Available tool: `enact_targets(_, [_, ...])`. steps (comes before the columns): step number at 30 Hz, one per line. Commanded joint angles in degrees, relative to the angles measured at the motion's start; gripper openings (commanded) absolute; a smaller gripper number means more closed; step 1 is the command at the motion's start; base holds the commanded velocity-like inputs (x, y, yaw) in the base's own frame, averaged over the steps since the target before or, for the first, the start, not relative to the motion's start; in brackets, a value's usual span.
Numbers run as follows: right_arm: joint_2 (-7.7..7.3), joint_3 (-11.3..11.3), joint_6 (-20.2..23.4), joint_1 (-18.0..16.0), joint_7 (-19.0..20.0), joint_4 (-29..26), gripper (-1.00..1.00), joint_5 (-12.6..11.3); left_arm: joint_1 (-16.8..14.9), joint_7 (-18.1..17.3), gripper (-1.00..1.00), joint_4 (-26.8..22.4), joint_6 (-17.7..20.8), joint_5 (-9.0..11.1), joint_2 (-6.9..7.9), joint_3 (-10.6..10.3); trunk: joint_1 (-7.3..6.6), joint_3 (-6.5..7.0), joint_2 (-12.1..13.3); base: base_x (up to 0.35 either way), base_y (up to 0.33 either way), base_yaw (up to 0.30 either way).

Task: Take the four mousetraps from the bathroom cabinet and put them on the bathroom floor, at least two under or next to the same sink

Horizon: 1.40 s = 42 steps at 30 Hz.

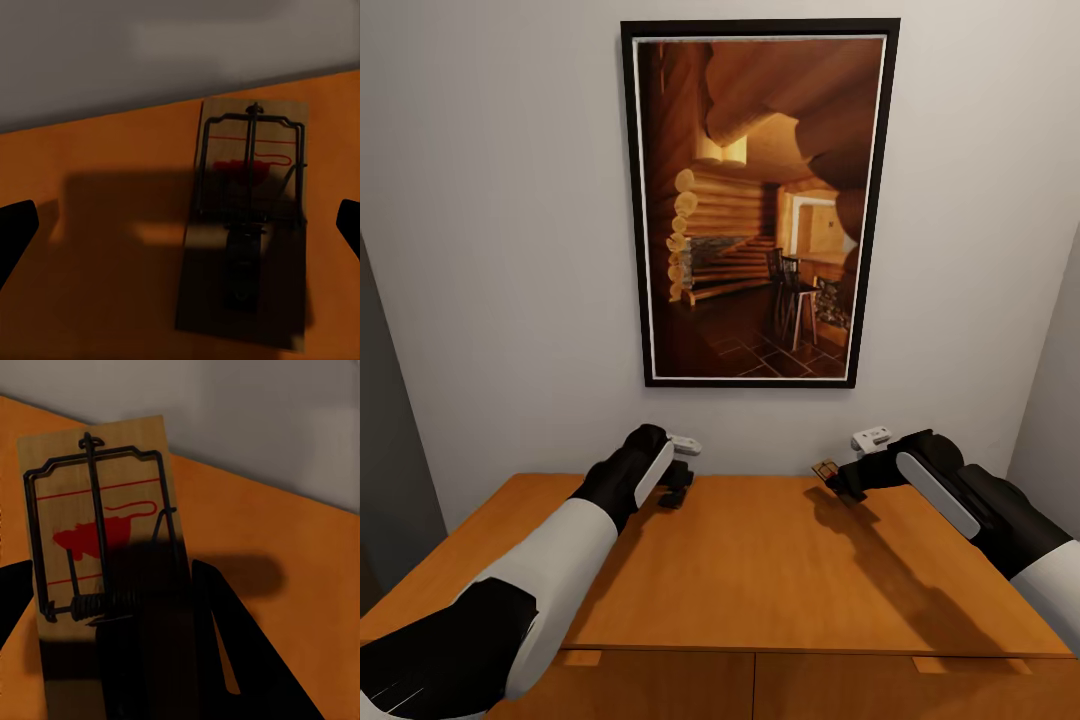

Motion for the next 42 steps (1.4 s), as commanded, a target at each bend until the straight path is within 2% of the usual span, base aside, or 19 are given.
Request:
enact_targets(1, [-0.05,0.13,0.13,-0.08,-0.24,-0.06,-1.0,-0.27,-0.05,0.54,1.0,0.01,0.08,0.59,0.0,-0.12,0.0,-0.07,-0.04,0.0,0.0,0.0])
enact_targets(13, [-0.04,0.13,0.13,-0.08,-0.3,-0.03,-1.0,-0.27,-0.05,0.44,1.0,0.15,-0.21,0.59,0.0,-0.21,0.0,-0.07,-0.04,0.0,0.0,-0.005])
enact_targets(24, [-0.04,0.13,0.13,-0.08,-0.32,-0.02,-1.0,-0.28,-0.05,0.43,1.0,0.17,-0.25,0.59,0.0,-0.21,0.0,-0.07,-0.04,0.0,0.0,-0.119])
enact_targets(42, [-0.06,0.13,0.13,-0.08,-0.31,-0.02,-1.0,-0.24,-0.05,0.55,1.0,1.44,-0.39,0.45,0.0,-0.21,0.0,-0.07,-0.04,0.0,0.0,-0.007])
